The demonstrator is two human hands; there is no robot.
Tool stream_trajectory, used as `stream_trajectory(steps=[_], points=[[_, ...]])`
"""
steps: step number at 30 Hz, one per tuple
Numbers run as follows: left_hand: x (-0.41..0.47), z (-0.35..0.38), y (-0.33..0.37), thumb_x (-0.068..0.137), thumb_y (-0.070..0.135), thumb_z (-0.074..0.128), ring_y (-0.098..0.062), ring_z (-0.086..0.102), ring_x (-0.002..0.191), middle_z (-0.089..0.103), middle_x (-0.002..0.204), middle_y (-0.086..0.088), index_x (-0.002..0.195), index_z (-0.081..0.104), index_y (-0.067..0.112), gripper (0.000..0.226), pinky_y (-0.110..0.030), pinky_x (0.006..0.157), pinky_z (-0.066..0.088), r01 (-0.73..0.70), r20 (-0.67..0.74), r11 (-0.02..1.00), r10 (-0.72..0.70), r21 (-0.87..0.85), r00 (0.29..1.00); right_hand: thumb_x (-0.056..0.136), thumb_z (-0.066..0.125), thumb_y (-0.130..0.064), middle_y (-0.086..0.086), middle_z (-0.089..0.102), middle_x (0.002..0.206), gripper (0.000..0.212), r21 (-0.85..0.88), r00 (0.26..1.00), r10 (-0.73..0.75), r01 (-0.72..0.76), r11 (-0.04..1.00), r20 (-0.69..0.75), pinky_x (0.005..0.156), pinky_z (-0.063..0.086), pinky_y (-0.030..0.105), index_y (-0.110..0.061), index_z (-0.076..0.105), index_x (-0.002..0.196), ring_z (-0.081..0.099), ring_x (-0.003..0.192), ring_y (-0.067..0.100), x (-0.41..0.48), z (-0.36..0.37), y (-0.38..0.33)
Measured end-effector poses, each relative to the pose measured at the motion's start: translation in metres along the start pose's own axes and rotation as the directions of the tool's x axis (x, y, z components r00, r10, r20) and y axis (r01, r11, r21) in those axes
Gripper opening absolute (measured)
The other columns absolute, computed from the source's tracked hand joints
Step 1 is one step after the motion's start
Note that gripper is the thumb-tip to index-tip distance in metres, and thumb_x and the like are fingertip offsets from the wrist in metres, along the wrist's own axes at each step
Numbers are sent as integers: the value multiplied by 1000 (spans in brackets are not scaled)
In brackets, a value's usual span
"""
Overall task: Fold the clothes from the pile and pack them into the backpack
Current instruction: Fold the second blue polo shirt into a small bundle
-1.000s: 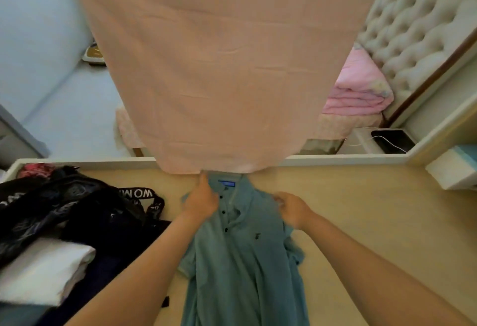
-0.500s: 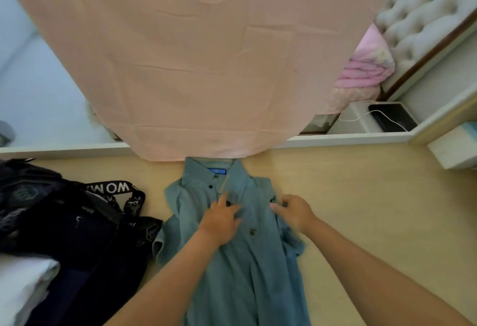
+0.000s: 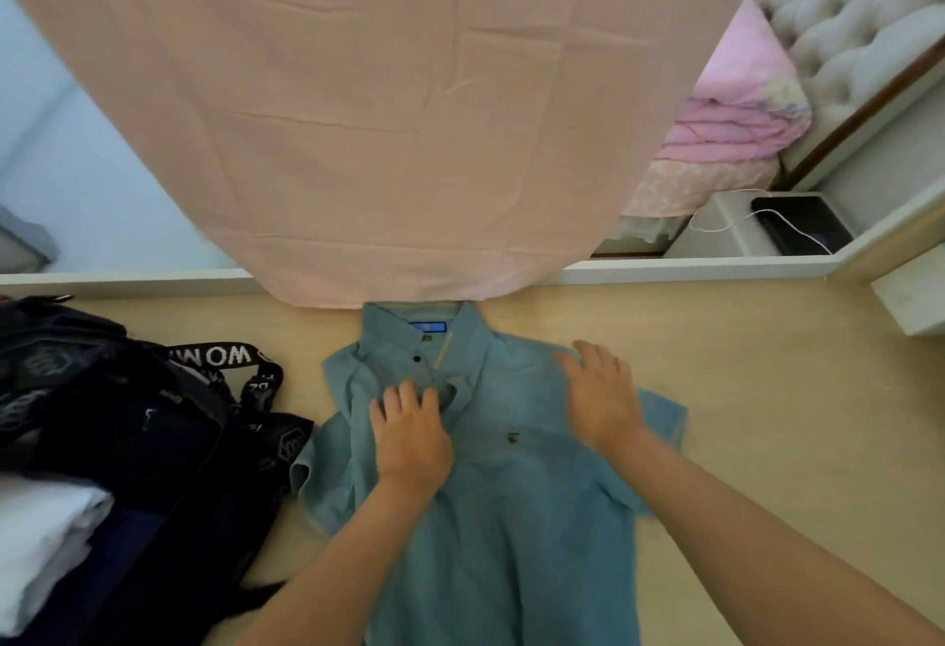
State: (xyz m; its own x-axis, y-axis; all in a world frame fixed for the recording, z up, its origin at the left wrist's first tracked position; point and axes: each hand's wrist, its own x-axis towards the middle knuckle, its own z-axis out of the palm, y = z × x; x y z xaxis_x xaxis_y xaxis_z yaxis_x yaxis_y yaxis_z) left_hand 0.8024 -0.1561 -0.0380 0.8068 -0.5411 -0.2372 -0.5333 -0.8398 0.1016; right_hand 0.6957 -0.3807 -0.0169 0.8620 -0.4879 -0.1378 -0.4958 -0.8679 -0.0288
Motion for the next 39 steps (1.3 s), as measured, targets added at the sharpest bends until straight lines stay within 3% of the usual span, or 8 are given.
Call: stream_trajectory(steps=[6,10,14,19,23,27,34,39], points=[[-9,12,-8,98,40,48,-28,27,144,30,157,-6,155,21,25,64,-42,117,25,-68,132,906,135,-417,982,101,34,-56,-7,-4,166,65,212,873,-234,155,965,429,117,14,63,-49,-3,153,-5,153,16,-8,35,-56],[-18,5,-46,94,5,47,-31,48,122,52,131,-12,135,50,10,40,-38,103,40,38,-110,893,-97,-449,989,99,26,-63,-3,3,165,59,62,889,-99,80,995,448,112,22,68,-46,15,154,3,152,19,4,26,-31],[-33,8,-74,95,8,45,-27,39,133,40,143,-9,139,40,10,44,-34,107,35,127,10,848,-142,-515,990,99,29,-59,9,18,161,62,87,946,28,-59,994,324,110,21,71,-26,23,152,19,148,27,7,19,-52],[-49,12,-95,102,47,28,-28,17,149,-2,164,-9,155,-12,27,69,-41,110,32,194,299,980,-171,-48,939,98,34,-60,6,-7,165,72,251,934,-150,68,966,324,114,12,68,-34,0,157,-6,152,26,-8,34,-98],[-37,-19,-86,103,36,27,-29,44,131,35,149,-18,147,29,5,54,-37,102,40,345,296,924,-380,166,876,96,42,-59,1,-13,165,82,403,928,-187,44,914,322,118,4,63,-32,-6,157,-8,153,22,-8,44,-104],[-8,-27,-53,99,21,35,-26,48,116,46,125,-8,122,44,14,27,-34,89,41,53,-5,989,-53,137,999,97,40,-50,16,22,159,59,284,999,28,-35,958,28,112,27,63,-22,36,149,21,147,35,-13,40,-89],[24,13,-63,73,84,49,-38,-34,141,-40,153,6,147,-24,47,110,-73,108,3,39,455,999,-21,-29,890,92,22,-76,0,-33,159,65,159,872,177,-275,948,456,109,-2,76,-59,-8,148,-29,147,24,0,50,-37],[59,0,-73,73,81,53,-36,-31,143,-33,157,4,147,-18,53,106,-72,110,1,-29,447,999,42,-38,894,92,31,-74,-4,-30,161,67,184,843,94,-222,958,529,110,1,74,-59,0,149,-25,149,22,44,29,-13]])
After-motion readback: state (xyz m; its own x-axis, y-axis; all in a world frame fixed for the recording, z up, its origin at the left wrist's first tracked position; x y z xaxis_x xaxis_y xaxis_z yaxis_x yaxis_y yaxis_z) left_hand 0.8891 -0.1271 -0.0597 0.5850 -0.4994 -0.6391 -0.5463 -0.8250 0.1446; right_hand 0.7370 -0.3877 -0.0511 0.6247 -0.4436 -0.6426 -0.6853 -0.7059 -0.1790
